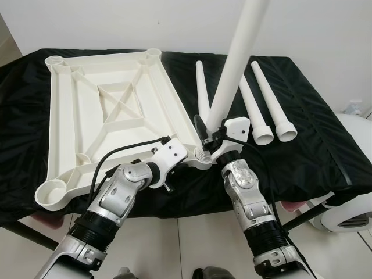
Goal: Building children table
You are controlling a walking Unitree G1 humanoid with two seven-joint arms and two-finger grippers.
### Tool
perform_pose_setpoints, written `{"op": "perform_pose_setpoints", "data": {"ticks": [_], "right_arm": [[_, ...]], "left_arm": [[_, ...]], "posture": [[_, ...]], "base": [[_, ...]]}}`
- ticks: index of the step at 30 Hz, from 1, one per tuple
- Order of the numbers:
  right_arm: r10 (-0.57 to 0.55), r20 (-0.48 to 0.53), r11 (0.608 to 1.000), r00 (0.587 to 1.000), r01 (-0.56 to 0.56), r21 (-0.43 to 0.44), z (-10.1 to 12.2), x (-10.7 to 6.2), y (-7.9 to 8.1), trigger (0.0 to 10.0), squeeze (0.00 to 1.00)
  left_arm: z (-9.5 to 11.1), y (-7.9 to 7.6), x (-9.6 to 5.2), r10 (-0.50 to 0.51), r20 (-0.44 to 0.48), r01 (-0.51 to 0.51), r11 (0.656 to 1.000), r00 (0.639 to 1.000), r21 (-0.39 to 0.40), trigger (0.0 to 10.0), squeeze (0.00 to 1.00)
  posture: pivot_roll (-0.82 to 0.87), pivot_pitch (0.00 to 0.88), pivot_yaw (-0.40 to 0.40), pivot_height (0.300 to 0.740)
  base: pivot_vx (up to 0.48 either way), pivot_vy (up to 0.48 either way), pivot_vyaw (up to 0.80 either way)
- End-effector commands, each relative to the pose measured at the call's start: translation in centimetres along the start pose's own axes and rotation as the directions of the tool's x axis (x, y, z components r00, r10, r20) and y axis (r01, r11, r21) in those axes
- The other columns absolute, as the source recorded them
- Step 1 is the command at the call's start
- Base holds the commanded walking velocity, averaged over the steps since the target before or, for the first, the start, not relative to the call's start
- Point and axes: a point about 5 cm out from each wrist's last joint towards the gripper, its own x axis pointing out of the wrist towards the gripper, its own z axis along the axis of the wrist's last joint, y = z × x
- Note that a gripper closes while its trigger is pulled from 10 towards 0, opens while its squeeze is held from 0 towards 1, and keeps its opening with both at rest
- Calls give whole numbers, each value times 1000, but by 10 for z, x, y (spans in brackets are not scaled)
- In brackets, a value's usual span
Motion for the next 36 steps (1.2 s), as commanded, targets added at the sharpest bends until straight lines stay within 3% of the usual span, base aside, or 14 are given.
{"op": "perform_pose_setpoints", "data": {"ticks": [1, 16, 25, 29, 31, 36], "right_arm": [[-163, -212, 987, 964, 157, -41, -38, -20, -26, 10000, 0], [-184, -221, 983, 958, 174, -67, -38, -27, -22, 10000, 0], [-254, -250, 967, 934, 244, -71, -40, -32, -14, 10000, 0], [-311, -257, 950, 915, 301, -78, -41, -32, -18, 10000, 0], [-279, -244, 960, 929, 266, -86, -40, -33, -14, 10000, 0], [-301, -258, 954, 918, 289, -85, -42, -34, -16, 10000, 0]], "left_arm": [[-2, -13, 2, -73, 3, 74, 997, 997, -13, 10000, 0], [-3, -15, 2, -80, 0, 80, 997, 997, -14, 10000, 0], [-3, -15, 1, -75, 0, 75, 997, 997, -19, 10000, 0], [-3, -15, 1, -75, 1, 75, 997, 997, -21, 10000, 0], [-3, -16, 0, -76, -1, 76, 997, 997, -22, 10000, 0], [-3, -15, -1, -71, -2, 71, 997, 997, -25, 10000, 0]], "posture": [[-9, 16, -44, 740], [-11, 19, -46, 740], [-9, 24, -50, 740], [-9, 26, -49, 740], [-7, 34, -49, 740], [-5, 43, -49, 740]], "base": [[0, 0, 0], [0, 0, 0], [0, 0, 0], [0, 0, 0], [0, 0, 0], [0, 0, 0]]}}
